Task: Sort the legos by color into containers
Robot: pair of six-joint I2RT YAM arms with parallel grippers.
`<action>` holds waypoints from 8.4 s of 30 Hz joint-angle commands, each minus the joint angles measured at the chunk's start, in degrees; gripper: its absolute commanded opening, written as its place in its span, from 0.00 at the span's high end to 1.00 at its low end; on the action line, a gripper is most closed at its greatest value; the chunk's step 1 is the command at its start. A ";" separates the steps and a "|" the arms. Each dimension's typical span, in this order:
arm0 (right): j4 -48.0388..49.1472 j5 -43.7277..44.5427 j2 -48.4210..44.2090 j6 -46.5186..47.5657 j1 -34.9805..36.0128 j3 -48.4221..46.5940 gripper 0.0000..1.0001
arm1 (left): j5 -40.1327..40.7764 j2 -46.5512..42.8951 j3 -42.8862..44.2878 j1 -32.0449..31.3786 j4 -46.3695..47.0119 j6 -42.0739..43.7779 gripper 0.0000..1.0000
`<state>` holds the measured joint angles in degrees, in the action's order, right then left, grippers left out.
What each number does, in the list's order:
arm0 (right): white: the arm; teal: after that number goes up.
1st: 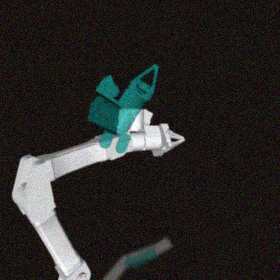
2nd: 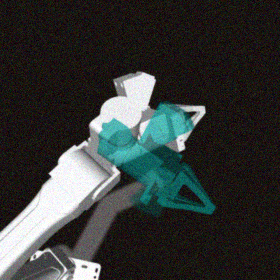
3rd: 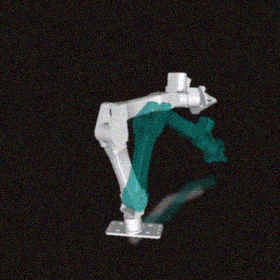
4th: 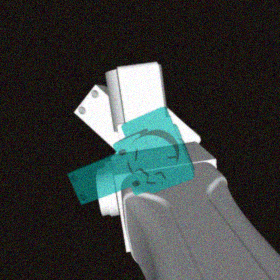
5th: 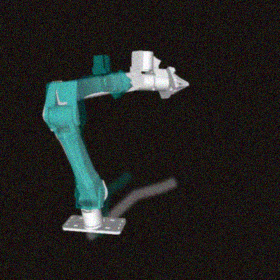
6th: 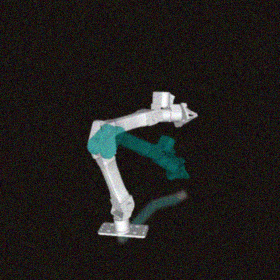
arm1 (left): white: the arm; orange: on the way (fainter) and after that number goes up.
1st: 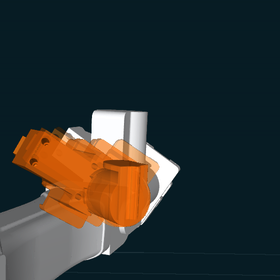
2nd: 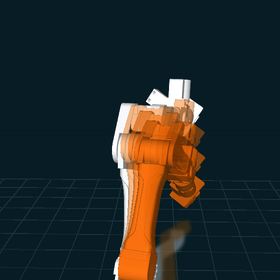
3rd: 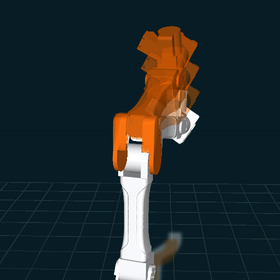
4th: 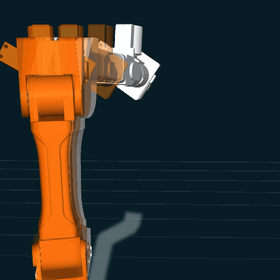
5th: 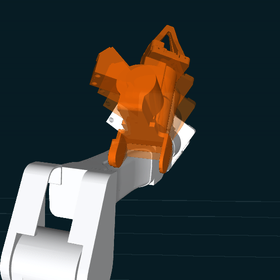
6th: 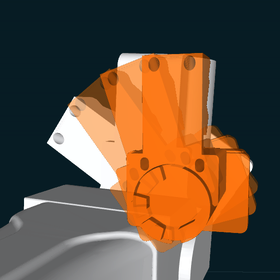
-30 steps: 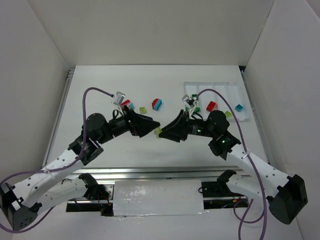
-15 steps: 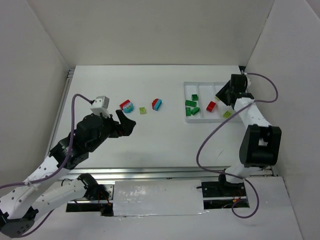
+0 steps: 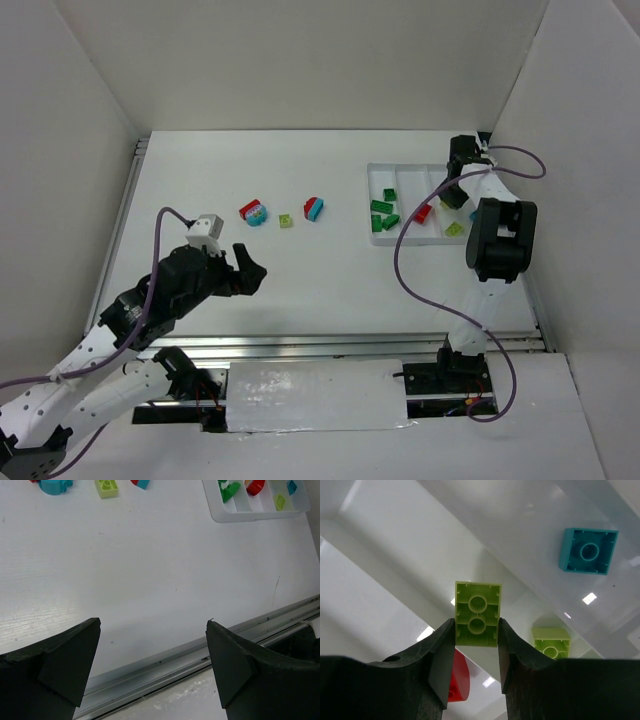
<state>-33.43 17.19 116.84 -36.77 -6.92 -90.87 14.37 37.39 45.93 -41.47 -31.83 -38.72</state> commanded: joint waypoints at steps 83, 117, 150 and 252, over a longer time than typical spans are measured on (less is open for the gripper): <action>8.40 -13.08 -19.16 6.71 38.32 2.43 0.83 | -1.71 -6.54 3.11 0.52 -4.38 8.75 0.00; -3.75 -5.15 5.42 3.90 -0.55 -12.13 0.75 | -1.89 -1.35 2.58 1.13 -4.02 8.31 0.00; -11.28 7.51 13.46 -4.62 43.30 -27.22 0.00 | -1.98 2.17 2.76 4.47 -4.38 7.87 0.00; 30.27 -29.73 -63.99 16.21 69.33 46.04 0.00 | -42.11 0.50 -6.82 3.42 33.15 -7.08 1.00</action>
<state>-3.31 -2.68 58.87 -18.63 64.90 -45.50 -21.19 39.24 35.90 -38.02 -2.04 -53.56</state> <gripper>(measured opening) 0.996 0.478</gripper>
